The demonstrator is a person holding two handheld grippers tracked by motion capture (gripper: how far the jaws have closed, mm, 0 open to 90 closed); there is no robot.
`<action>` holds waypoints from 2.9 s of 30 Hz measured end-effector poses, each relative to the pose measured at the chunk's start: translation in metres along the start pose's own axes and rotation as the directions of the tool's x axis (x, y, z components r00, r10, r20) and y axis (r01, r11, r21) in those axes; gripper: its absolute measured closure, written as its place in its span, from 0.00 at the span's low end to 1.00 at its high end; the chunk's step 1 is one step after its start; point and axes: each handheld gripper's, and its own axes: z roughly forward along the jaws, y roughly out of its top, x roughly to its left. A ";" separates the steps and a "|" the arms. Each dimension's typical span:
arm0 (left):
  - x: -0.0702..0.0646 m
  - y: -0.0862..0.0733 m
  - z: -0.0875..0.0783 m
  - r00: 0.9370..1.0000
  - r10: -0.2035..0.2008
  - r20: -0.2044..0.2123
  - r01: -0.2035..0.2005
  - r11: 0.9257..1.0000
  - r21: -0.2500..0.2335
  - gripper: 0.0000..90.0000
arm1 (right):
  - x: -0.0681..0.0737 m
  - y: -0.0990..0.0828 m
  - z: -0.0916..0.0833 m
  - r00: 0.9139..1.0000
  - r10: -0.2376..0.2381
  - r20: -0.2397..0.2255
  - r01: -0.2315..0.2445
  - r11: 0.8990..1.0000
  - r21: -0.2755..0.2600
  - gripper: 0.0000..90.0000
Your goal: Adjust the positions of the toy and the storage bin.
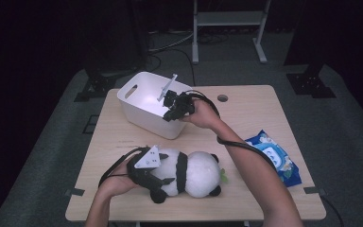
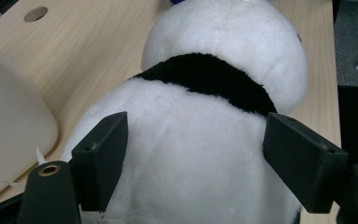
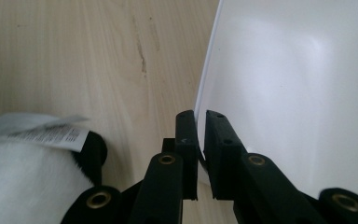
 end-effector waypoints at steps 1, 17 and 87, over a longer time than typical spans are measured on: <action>0.000 0.000 0.000 1.000 -0.003 0.002 0.003 1.000 -0.002 0.25 | 0.002 -0.003 -0.002 1.000 0.003 -0.003 -0.003 1.000 0.001 0.92; 0.000 0.002 0.000 1.000 -0.012 0.015 0.012 1.000 0.001 0.26 | 0.021 -0.050 -0.035 1.000 -0.019 -0.007 0.019 1.000 -0.005 0.91; 0.000 0.010 -0.002 0.997 -0.038 0.073 0.043 0.997 -0.070 0.23 | 0.068 -0.124 -0.123 0.998 0.050 -0.040 -0.055 0.988 -0.144 0.45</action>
